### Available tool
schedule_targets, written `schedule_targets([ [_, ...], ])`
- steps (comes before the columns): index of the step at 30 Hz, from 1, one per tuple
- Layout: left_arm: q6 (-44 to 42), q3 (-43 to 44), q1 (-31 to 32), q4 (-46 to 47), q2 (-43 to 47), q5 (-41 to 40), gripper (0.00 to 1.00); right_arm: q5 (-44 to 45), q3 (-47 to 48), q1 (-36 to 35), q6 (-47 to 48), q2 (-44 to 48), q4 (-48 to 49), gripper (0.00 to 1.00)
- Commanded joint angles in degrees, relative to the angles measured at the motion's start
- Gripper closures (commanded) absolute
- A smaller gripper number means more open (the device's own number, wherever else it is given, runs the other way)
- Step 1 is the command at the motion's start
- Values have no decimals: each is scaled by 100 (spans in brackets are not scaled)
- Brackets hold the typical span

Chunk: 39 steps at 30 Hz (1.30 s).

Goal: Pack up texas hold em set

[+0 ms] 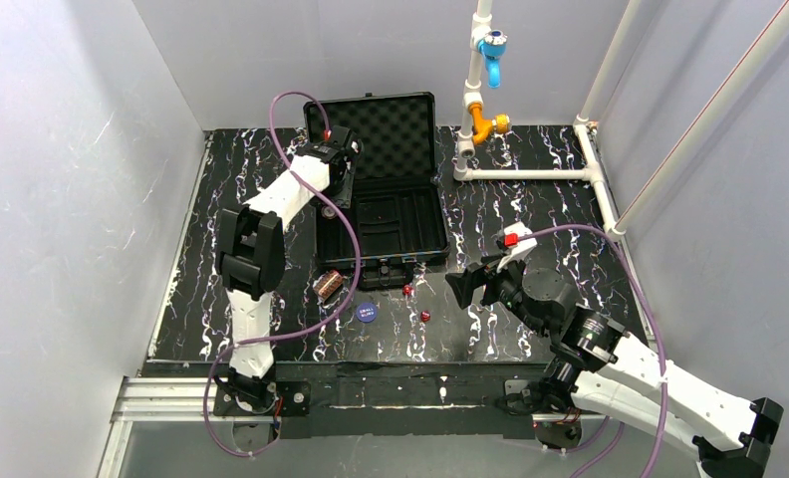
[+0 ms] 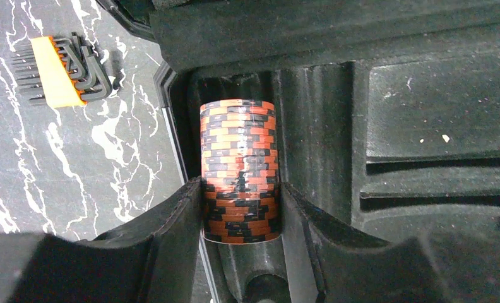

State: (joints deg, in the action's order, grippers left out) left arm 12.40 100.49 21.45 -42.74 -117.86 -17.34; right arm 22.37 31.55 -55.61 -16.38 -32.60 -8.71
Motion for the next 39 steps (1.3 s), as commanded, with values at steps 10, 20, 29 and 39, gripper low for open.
schedule_targets([
  [10, -90, 653, -53, -208, -326, -602, 99, 49, -129, -5, -32, 137, 167, 2],
  [20, -66, 663, -53, -267, -224, -454, 26, 48, -156, -9, -23, 140, 195, 2],
  [29, 44, 94, -3, -401, 544, -60, 41, 30, -236, -4, -22, 112, 296, 2],
  [39, 225, -870, 61, -429, 1088, 346, 80, -26, -255, -3, 21, 18, 383, 2],
])
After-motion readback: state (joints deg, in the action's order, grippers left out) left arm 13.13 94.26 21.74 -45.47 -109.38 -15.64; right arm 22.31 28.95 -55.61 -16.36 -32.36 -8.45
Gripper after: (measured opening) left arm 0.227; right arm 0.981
